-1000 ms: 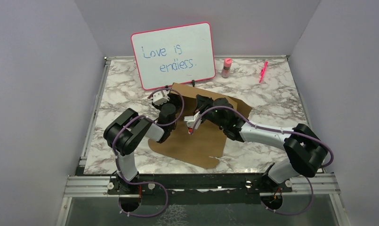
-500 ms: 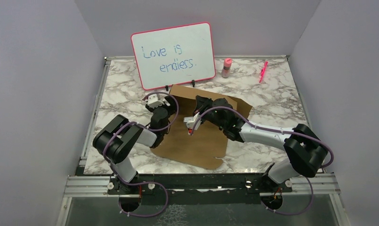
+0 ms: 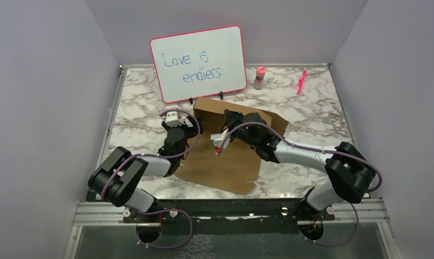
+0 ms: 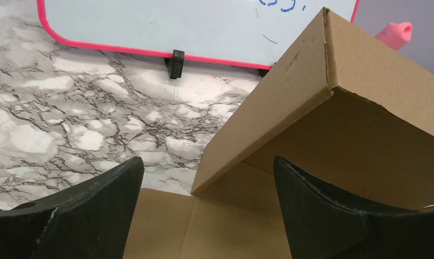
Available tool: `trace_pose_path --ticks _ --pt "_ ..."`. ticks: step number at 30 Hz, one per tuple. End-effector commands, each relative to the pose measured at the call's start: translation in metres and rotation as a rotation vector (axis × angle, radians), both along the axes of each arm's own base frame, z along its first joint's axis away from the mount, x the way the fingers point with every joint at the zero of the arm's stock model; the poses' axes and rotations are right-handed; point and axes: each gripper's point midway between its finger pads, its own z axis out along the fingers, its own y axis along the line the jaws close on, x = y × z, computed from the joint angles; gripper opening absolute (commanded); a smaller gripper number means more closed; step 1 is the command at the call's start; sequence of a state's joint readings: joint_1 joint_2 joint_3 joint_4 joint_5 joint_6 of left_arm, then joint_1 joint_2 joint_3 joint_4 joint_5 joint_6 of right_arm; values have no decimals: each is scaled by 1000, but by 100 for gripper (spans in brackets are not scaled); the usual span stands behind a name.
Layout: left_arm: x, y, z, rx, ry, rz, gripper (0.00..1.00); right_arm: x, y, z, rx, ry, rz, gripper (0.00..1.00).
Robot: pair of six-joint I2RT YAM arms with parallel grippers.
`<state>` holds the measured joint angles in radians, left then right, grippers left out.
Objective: Fold the paper box
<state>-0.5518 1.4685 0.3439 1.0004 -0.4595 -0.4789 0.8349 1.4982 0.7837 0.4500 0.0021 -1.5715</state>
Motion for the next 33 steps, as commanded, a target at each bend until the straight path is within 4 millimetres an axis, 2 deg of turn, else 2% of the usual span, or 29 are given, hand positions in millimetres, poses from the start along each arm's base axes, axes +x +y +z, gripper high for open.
trace_pose_path --ticks 1,6,16,22,30,33 --pt "2 -6 -1 60 2 -73 91 -17 -5 -46 -97 132 32 1" --pt "11 -11 -2 100 -6 -111 91 -18 -5 -44 -93 131 35 1" --pt "45 -16 8 66 -89 -66 89 -19 -4 -45 -90 136 42 1" --pt "58 -15 10 47 -132 -22 79 -19 -5 -45 -92 138 39 1" --pt "64 -6 18 31 -184 44 66 -19 -4 -49 -96 148 43 1" --pt "67 -2 20 9 -196 81 64 -20 -4 -51 -97 153 44 1"
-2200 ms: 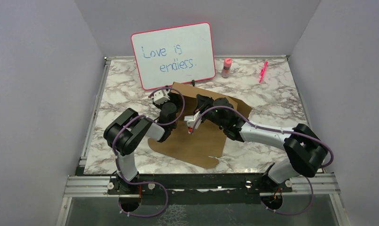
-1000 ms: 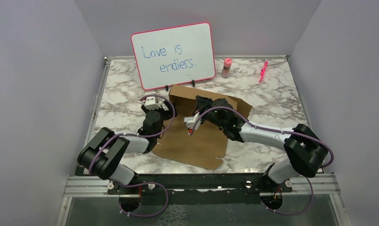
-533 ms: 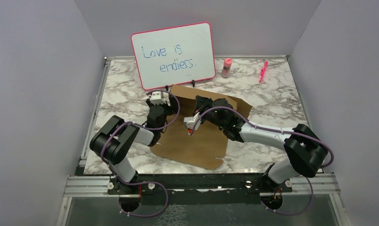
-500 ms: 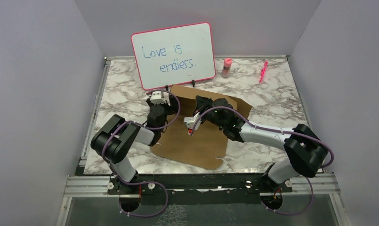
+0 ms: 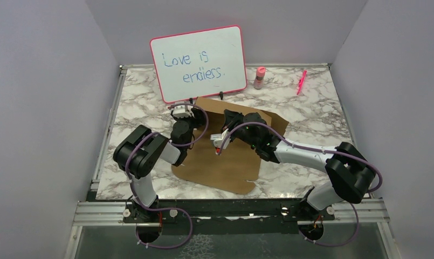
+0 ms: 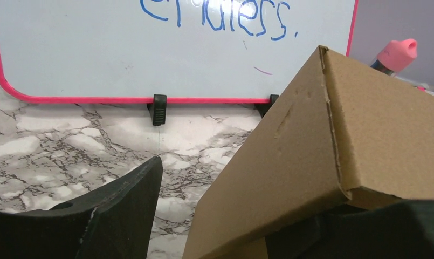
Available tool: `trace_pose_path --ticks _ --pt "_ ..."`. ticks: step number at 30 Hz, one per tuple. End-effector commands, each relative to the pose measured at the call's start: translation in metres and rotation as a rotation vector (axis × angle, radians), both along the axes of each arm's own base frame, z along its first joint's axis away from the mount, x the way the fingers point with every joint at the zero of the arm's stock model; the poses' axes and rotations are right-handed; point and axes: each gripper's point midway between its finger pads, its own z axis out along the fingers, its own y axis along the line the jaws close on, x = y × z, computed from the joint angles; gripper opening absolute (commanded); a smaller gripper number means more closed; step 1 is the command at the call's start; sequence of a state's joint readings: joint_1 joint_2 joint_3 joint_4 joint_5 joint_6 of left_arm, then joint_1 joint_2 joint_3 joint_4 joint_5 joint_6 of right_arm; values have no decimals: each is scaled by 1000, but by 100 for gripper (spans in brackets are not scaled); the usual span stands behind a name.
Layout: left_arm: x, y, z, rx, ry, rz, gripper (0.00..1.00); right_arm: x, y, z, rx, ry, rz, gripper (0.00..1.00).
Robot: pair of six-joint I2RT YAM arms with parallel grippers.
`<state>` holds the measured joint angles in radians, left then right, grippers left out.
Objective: Fold the paper box
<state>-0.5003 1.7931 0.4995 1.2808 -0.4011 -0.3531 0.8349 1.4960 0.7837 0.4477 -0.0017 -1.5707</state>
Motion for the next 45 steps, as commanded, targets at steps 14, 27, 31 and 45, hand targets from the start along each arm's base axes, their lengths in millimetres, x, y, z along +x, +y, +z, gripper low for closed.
trace_pose_path --ticks 14,27,31,45 --pt "19 44 4 -73 -28 317 57 -21 -2 -51 -93 160 50 1" --pt "9 44 -17 -16 49 361 60 -21 -2 -47 -86 151 49 1" --pt "5 34 -10 -35 42 285 65 -20 -2 -45 -84 145 46 1" --pt "-36 17 16 -48 60 56 85 -14 -3 -38 -66 122 22 1"
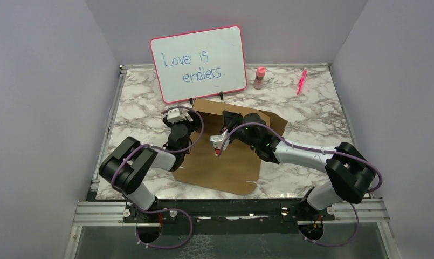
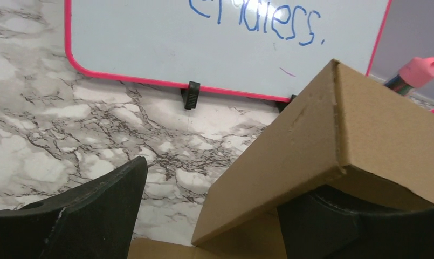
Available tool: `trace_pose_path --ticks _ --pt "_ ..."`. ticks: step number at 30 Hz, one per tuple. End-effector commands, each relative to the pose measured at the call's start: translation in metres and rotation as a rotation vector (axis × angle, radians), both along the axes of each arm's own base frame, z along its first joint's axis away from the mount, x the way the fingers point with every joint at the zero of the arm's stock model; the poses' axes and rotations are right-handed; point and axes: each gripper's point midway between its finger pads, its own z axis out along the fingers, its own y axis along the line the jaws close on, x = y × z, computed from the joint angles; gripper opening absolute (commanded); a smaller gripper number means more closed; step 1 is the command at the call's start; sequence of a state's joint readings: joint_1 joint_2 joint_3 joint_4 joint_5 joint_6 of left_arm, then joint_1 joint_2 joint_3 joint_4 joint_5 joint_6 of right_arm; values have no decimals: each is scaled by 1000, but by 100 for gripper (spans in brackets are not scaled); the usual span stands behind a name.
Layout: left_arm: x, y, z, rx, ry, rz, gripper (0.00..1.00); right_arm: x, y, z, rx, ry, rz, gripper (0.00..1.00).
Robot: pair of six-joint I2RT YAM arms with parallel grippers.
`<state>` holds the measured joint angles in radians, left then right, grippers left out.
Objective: Fold the paper box
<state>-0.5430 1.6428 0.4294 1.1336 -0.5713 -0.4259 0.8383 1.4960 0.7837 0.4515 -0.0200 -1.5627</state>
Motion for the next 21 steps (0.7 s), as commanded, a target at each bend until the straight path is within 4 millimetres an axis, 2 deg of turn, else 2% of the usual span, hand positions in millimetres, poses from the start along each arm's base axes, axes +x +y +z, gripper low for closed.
trace_pose_path --ticks 1,6,8,13,18,21 --pt "-17 -5 12 -19 14 -88 86 -11 -6 -37 -75 112 3 1" --pt "-45 7 23 -14 28 -116 89 -9 -2 -35 -65 109 10 1" --pt "-57 18 22 -8 60 -92 89 -7 0 -34 -65 103 12 1" --pt "-78 44 35 -34 70 -24 89 -4 4 -29 -52 92 15 2" --pt "-75 77 55 -67 41 92 94 -4 9 -17 40 182 -8 11" --pt "-64 76 67 -168 34 51 95 -6 10 -9 90 242 -25 19"
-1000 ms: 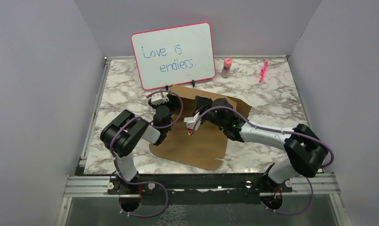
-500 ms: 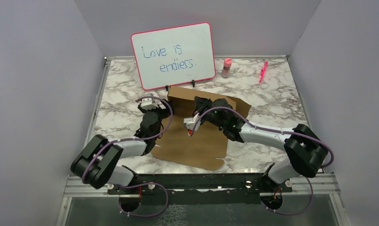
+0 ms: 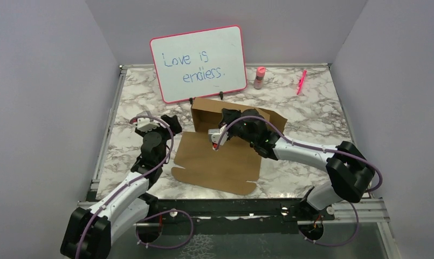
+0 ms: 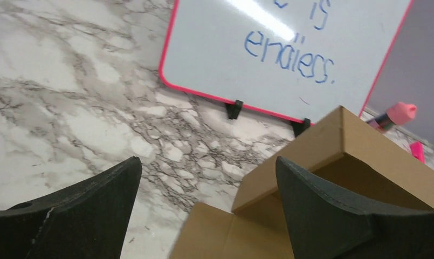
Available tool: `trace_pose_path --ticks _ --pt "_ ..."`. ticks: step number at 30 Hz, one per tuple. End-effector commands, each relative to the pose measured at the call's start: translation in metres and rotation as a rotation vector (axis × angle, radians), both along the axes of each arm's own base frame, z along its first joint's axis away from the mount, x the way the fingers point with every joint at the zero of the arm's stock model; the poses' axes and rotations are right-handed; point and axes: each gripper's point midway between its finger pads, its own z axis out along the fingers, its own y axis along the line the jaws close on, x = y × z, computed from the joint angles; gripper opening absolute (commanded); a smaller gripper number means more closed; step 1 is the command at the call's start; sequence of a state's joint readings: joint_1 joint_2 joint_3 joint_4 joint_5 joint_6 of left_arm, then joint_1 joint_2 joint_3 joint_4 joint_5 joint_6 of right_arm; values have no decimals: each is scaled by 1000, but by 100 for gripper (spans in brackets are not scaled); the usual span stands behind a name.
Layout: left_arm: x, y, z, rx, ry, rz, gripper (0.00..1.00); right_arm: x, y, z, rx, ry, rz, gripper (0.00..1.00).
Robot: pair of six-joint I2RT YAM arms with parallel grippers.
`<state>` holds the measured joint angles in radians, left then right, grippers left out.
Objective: Fold the paper box
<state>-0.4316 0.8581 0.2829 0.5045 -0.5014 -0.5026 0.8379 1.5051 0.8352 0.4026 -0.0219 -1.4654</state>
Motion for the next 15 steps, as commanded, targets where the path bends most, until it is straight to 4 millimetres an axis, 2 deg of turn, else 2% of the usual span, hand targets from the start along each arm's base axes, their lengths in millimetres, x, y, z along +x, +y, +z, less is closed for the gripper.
trace_pose_path --ticks 1,9,12,15 --pt "14 5 5 -111 45 -15 95 -10 5 -11 48 178 -3 22" --pt "44 -20 53 -185 1 -169 96 -23 -2 3 173 260 -27 47" --pt "52 -34 61 -198 10 -238 96 -27 -6 16 246 311 -56 63" --pt "58 -45 63 -185 23 -292 96 -30 -9 31 346 372 -88 71"
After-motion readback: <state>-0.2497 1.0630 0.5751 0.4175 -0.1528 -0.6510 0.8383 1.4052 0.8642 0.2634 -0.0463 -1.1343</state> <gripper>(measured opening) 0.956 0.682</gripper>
